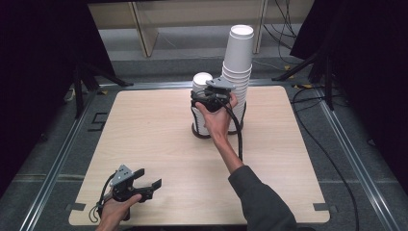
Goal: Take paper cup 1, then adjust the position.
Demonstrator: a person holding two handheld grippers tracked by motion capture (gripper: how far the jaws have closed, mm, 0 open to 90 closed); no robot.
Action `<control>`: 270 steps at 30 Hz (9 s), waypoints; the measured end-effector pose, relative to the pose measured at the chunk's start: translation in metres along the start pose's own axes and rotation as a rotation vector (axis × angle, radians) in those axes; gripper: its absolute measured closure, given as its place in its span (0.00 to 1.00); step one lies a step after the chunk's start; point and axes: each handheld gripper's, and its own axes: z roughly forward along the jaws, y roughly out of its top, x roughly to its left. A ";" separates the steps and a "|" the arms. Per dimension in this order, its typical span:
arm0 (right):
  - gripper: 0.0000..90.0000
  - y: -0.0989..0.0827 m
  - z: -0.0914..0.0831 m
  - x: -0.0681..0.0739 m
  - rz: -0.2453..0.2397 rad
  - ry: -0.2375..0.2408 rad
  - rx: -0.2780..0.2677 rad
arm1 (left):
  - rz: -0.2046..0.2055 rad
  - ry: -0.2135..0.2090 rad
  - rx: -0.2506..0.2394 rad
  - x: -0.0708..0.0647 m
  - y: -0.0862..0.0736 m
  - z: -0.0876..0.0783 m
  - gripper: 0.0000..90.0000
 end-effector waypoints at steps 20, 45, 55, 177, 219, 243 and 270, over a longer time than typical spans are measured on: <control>0.23 0.019 -0.005 0.004 0.002 -0.019 -0.029 | -0.001 0.001 0.001 -0.001 0.000 0.000 0.16; 0.23 0.091 -0.062 0.003 0.015 0.062 -0.202 | 0.019 -0.005 -0.009 -0.002 0.000 0.005 0.16; 0.23 0.077 -0.094 0.011 -0.045 0.164 -0.200 | 0.163 0.068 -0.047 0.004 0.008 0.021 0.16; 0.23 -0.103 -0.088 0.101 -0.067 0.769 0.080 | 0.162 -0.194 -0.205 -0.028 0.019 0.015 0.03; 0.25 -0.084 -0.096 0.082 -0.244 0.860 0.331 | 0.434 -0.178 -0.023 -0.041 0.017 0.015 0.10; 0.27 -0.068 -0.103 0.055 -0.034 0.939 0.270 | 0.375 -0.230 -0.235 -0.037 0.019 0.008 0.03; 0.27 -0.069 -0.100 0.047 0.062 1.011 0.269 | 0.380 -0.257 -0.315 -0.036 0.021 0.001 0.04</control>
